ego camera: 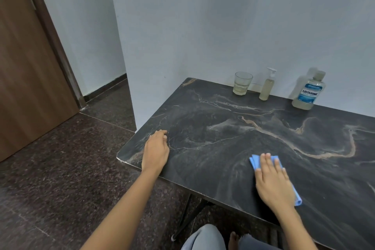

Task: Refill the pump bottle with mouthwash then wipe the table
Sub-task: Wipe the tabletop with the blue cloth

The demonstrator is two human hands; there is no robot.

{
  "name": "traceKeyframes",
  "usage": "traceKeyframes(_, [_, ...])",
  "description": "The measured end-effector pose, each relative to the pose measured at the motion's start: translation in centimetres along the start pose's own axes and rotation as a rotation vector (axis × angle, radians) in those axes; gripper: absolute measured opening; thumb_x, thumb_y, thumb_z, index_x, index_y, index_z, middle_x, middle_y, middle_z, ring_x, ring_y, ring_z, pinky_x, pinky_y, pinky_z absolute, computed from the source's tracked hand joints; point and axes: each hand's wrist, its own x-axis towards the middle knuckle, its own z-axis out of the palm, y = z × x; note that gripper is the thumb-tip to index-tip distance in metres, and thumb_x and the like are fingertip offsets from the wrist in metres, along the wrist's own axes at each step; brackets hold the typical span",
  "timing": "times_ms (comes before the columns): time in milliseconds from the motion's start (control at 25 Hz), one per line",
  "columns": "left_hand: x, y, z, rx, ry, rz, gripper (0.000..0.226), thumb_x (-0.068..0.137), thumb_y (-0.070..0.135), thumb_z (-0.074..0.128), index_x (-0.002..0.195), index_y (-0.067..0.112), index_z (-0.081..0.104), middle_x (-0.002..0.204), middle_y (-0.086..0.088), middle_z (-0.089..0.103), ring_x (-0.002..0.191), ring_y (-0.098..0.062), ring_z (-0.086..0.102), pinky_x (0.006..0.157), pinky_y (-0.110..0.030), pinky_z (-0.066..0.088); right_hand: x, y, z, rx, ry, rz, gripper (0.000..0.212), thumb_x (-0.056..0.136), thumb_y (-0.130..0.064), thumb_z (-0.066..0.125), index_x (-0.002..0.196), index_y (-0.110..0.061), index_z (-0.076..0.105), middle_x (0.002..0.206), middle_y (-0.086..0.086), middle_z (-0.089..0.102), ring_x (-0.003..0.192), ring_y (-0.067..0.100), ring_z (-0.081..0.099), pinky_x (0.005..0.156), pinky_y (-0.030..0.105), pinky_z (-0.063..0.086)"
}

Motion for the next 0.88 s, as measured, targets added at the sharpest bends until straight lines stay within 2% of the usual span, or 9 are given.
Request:
traceKeyframes(80, [-0.3,0.3,-0.4,-0.024,0.016,-0.011,0.033,0.102,0.017,0.033,0.122,0.011,0.058,0.121,-0.004,0.062,0.115,-0.022,0.054,0.098,-0.037,0.041,-3.8,-3.0,0.4,-0.028,-0.034,-0.131,0.064,0.094,-0.043,-0.003,0.153,-0.017,-0.004,0.160,-0.004,-0.009,0.145,0.011,-0.013,0.118,0.029,-0.005])
traceKeyframes(160, [-0.6,0.5,-0.6,-0.045,0.025,-0.012,0.032,0.102,0.017,0.034,0.122,0.011,0.059,0.120,-0.004,0.063,0.113,-0.022,0.055,0.096,-0.035,0.041,-6.1,-6.5,1.0,-0.012,-0.048,-0.277,0.082,0.076,-0.047,-0.021,0.152,-0.019,-0.008,0.157,-0.007,-0.014,0.138,0.008,-0.022,0.113,0.027,-0.012])
traceKeyframes(320, [-0.2,0.3,-1.7,-0.227,0.078,-0.133,0.033,0.103,0.020,0.034,0.122,0.013,0.059,0.108,-0.010,0.066,0.103,-0.028,0.060,0.086,-0.032,0.042,-6.1,-12.9,2.3,0.040,-0.128,-0.551,0.085,0.073,-0.048,-0.018,0.153,-0.021,-0.004,0.160,-0.008,-0.009,0.146,0.012,-0.015,0.111,0.025,-0.017])
traceKeyframes(440, [1.0,-1.4,-3.1,-0.215,0.100,-0.165,0.031,0.102,0.017,0.037,0.122,0.010,0.060,0.115,-0.011,0.066,0.107,-0.028,0.059,0.090,-0.032,0.041,-3.8,-17.0,2.9,0.061,-0.158,-0.701,0.068,0.091,-0.044,-0.004,0.153,-0.020,0.000,0.161,-0.007,-0.006,0.148,0.012,-0.011,0.112,0.025,-0.014])
traceKeyframes(560, [1.3,-2.8,-3.2,-0.146,0.084,-0.121,0.031,0.101,0.014,0.038,0.123,0.008,0.059,0.121,-0.009,0.064,0.113,-0.025,0.058,0.094,-0.032,0.041,-0.2,-20.7,3.7,0.066,-0.180,-0.703,0.054,0.103,-0.031,0.016,0.154,-0.019,0.003,0.161,-0.005,-0.002,0.148,0.014,-0.007,0.117,0.029,-0.008])
traceKeyframes(760, [1.6,-3.2,-2.3,-0.100,0.129,-0.149,0.033,0.100,0.016,0.037,0.125,0.014,0.058,0.124,-0.004,0.063,0.114,-0.022,0.057,0.096,-0.034,0.042,7.4,-25.4,5.3,0.053,-0.137,-0.566,0.054,0.102,-0.028,0.019,0.154,-0.015,0.008,0.162,0.000,0.005,0.149,0.020,0.000,0.121,0.038,0.002])
traceKeyframes(880, [1.6,-3.2,-2.3,-0.034,0.135,-0.121,0.031,0.100,0.017,0.038,0.122,0.015,0.060,0.120,-0.002,0.065,0.112,-0.022,0.057,0.094,-0.035,0.043,13.1,-25.0,4.9,0.052,-0.140,-0.473,0.054,0.101,-0.025,0.021,0.153,-0.012,0.011,0.161,0.004,0.009,0.149,0.024,0.006,0.120,0.042,0.007])
